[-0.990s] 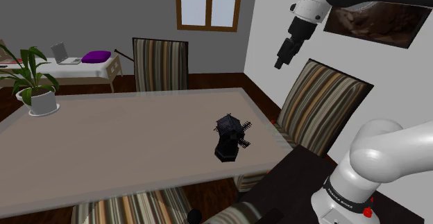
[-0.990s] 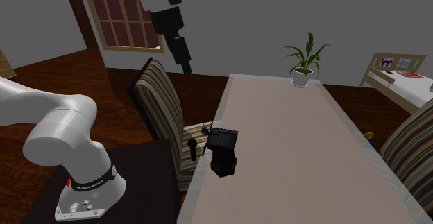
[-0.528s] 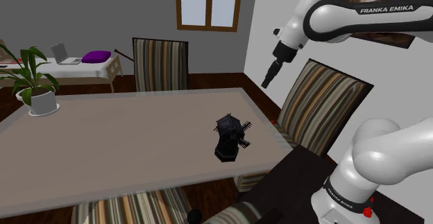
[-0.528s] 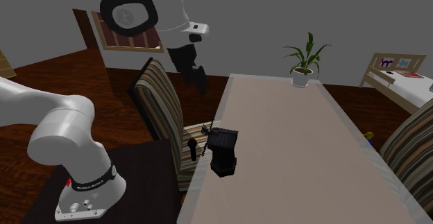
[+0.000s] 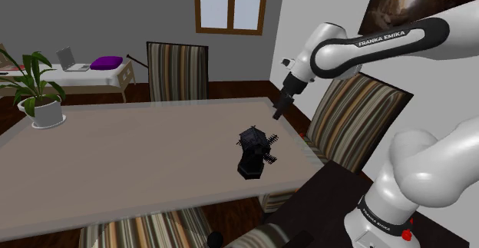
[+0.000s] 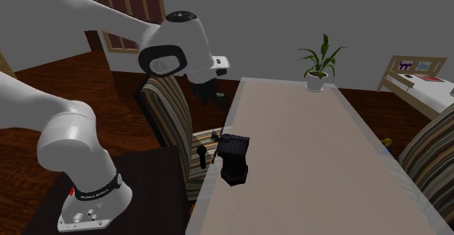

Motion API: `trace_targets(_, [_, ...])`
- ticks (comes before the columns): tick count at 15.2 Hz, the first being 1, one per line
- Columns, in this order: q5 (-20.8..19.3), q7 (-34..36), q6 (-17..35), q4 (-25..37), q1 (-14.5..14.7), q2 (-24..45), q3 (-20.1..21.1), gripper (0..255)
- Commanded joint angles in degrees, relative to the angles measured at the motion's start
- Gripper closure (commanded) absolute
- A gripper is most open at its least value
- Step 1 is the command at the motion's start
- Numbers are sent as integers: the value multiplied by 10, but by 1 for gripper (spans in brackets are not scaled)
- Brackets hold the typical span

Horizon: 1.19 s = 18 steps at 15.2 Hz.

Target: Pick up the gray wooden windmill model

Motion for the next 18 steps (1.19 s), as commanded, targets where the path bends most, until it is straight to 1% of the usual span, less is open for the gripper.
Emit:
trace_targets(1, [21,-54,48,-6,32,36,-22,0])
trace_targets(4, [68,-144,115,-10,92,95,-62,0])
trace_targets(6, [115,-216,154,-6,142,137,-96,0])
trace_targets(8, [179,-301,186,3,201,182,-135,0])
trace_targets(10, [267,-404,207,20,265,230,-177,0])
trace_targets(11, [286,-426,209,24,275,240,-183,0])
trace_targets(16, [385,-511,227,30,310,285,-206,0])
trace_targets(17, [407,-530,229,32,316,295,-209,0])
trace_targets(18, [443,-561,231,36,324,311,-214,0])
